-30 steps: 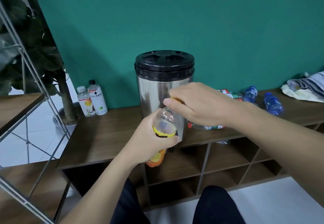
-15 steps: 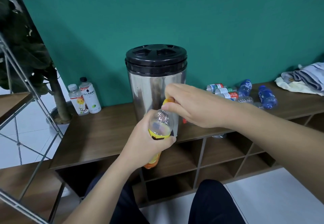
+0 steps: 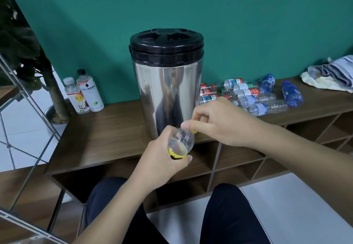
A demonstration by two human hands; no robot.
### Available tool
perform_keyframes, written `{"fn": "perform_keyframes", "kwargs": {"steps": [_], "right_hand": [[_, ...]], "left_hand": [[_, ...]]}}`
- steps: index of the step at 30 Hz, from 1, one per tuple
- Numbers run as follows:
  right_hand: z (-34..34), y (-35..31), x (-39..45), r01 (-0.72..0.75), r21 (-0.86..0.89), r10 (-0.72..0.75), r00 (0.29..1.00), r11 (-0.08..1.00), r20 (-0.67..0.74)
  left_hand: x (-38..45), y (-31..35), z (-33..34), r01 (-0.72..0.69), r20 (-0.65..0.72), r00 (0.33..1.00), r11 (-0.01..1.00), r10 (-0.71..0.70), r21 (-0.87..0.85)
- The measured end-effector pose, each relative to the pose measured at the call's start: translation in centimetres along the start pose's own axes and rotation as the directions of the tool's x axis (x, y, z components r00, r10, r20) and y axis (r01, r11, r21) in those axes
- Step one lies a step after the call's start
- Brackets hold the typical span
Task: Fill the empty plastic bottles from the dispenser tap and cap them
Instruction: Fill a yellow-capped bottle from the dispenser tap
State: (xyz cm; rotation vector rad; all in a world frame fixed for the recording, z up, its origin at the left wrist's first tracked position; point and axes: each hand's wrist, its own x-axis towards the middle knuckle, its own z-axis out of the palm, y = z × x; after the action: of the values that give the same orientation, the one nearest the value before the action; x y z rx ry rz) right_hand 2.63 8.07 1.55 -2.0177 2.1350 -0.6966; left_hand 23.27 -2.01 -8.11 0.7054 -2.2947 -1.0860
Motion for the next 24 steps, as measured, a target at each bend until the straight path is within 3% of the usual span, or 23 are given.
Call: {"fn": "perform_keyframes", "kwargs": {"steps": [6, 11, 18, 24], "right_hand": [[2.2, 1.5, -2.2, -0.028, 0.2, 0.028, 1.0, 0.979, 0.0], [3.9, 3.0, -3.5, -0.004, 0.242, -0.006, 0.999, 0.97, 0.039], [6.4, 5.6, -3.4, -0.114, 0.556, 0.096, 0.993, 0.823, 0.063], [11.0, 11.5, -1.1, -0.384, 0.322, 0.425, 0.902, 0.866, -0.069]], "left_hand": [[-0.4, -1.9, 2.2, 0.009, 0.021, 1.0, 1.0, -0.01, 0.016], [-0.6, -4.3, 4.6, 0.067, 0.14, 0.989, 0.973, -0.036, -0.22], [-0.1, -8.0, 6.4, 0.158, 0.29, 0.956, 0.912, -0.045, -0.38], [-0.4, -11.5, 8.0, 0.214, 0.318, 0.942, 0.925, -0.11, -0.314]]}}
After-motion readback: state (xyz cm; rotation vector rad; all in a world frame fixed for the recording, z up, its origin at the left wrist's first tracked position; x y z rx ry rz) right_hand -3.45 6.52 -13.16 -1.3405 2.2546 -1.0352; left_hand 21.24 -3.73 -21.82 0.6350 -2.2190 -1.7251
